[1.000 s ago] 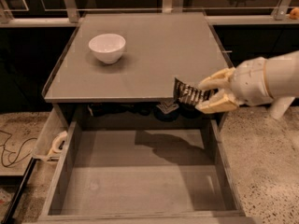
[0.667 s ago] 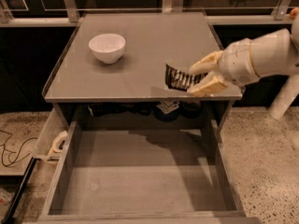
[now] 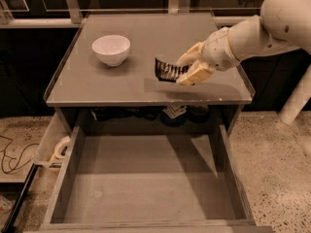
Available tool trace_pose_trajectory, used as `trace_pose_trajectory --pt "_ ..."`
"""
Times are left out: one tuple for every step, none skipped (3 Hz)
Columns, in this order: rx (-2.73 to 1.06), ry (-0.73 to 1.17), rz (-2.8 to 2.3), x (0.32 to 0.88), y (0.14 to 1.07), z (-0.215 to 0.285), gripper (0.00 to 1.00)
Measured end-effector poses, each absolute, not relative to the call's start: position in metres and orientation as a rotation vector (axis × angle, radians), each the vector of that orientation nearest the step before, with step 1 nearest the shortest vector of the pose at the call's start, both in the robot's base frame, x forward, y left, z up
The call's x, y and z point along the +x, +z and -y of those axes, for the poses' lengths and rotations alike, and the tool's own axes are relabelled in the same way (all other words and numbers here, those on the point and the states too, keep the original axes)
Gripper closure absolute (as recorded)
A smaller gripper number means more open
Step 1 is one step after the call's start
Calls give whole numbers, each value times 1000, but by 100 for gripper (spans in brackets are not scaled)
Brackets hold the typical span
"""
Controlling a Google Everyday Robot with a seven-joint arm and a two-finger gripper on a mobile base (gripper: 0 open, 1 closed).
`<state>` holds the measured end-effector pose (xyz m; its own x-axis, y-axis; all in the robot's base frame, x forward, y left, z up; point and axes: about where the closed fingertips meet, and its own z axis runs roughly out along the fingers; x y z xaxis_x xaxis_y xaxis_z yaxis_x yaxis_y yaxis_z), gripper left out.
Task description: Pick rxbar chocolate from top drawer and place on counter
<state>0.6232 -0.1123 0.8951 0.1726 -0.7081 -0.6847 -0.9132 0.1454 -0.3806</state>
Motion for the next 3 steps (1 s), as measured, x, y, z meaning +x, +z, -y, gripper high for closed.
trace_pose_trajectory --pt "-1625 343 -1580 655 883 99 100" --pt "-1616 364 -1593 678 873 95 100" --pt "-1595 378 -1617 692 864 96 100"
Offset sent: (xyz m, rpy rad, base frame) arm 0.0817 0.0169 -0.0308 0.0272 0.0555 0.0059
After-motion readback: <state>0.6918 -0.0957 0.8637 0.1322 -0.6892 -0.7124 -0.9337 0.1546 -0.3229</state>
